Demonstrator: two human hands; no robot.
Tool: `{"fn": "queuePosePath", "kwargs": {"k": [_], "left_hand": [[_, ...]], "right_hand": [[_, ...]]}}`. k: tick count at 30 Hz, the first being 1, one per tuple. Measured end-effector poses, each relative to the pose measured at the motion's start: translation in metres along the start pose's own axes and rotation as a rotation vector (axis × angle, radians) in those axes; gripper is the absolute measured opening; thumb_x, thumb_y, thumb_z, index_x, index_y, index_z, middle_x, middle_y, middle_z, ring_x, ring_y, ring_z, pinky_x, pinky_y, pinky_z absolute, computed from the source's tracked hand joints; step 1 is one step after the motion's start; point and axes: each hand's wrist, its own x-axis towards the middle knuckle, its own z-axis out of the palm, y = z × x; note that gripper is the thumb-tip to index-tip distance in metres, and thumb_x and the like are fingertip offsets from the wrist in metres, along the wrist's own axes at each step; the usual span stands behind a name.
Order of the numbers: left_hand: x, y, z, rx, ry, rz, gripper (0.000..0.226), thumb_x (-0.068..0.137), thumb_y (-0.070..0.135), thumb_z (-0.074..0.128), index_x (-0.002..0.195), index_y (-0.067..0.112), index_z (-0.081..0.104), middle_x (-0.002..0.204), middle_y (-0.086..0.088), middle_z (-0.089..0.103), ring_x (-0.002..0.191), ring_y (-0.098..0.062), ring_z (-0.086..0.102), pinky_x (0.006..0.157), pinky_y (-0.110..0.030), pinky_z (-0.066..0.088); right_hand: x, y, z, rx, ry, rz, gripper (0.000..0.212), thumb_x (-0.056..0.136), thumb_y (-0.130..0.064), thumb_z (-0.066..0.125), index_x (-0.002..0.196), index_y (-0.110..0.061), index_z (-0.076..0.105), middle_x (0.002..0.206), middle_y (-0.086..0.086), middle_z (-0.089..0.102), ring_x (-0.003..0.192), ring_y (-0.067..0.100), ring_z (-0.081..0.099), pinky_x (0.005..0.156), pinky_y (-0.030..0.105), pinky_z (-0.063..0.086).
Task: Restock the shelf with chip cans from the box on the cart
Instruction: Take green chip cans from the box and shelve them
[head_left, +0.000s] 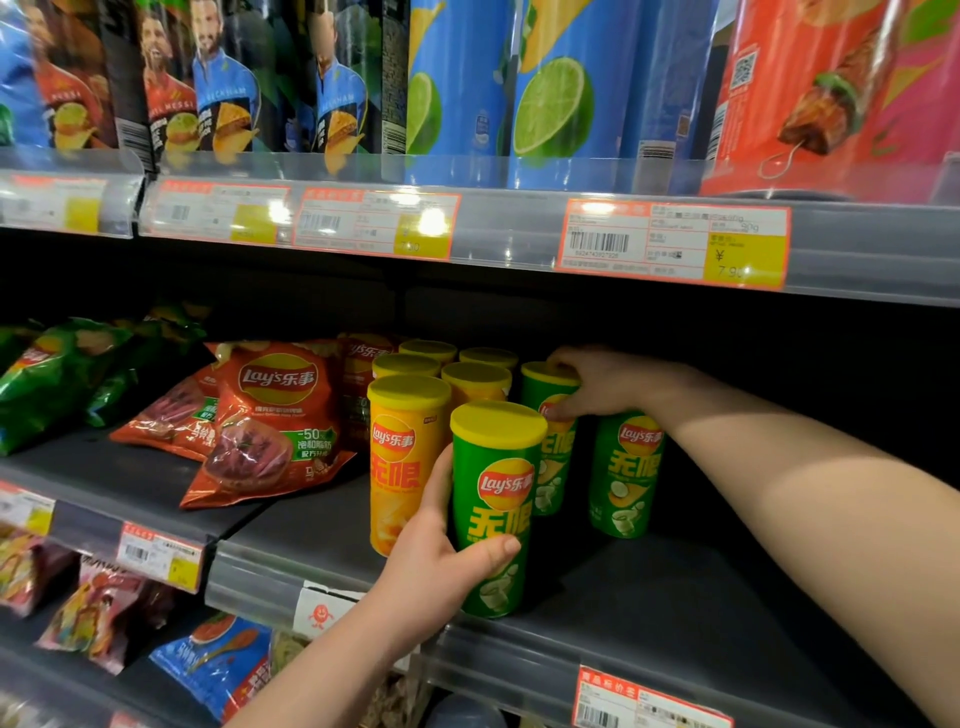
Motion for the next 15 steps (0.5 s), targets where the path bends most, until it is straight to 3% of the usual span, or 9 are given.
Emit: {"fn": "queuePosePath", "kwargs": {"k": [6, 11, 15], "left_hand": [[0.0009, -0.0009, -0.0006, -0.004, -0.012, -0.011, 0.077, 0.063, 0.031, 0.073, 0.117, 0.059, 0.027, 0.119, 0.025, 0.054, 0.108, 0.003, 0.058, 0.091, -0.023, 0.051], [0.0002, 0.0006, -0.0003, -0.010, -0.011, -0.020, 0.075, 0.062, 0.031, 0.073, 0.115, 0.058, 0.027, 0.115, 0.026, 0.053, 0.103, 0.010, 0.058, 0.082, -0.016, 0.051], [0.0003, 0.0001, -0.0010, 0.013, -0.002, -0.018, 0.080, 0.069, 0.028, 0.077, 0.115, 0.063, 0.021, 0.118, 0.025, 0.052, 0.108, 0.002, 0.057, 0.086, -0.017, 0.049]], "right_hand": [[0.0111, 0.0019, 0.0016, -0.060, 0.080, 0.038, 0.052, 0.080, -0.026, 0.072, 0.126, -0.016, 0.049, 0.125, 0.009, 0.055, 0.109, 0.023, 0.053, 0.080, 0.025, 0.042], [0.0120, -0.0016, 0.0057, -0.175, 0.153, 0.055, 0.056, 0.078, -0.036, 0.073, 0.124, -0.016, 0.048, 0.127, 0.007, 0.052, 0.114, 0.024, 0.051, 0.078, 0.024, 0.037], [0.0067, 0.0027, -0.0019, -0.029, 0.048, 0.074, 0.066, 0.079, -0.034, 0.074, 0.133, -0.017, 0.042, 0.132, 0.009, 0.050, 0.114, 0.024, 0.051, 0.079, 0.024, 0.039]]}}
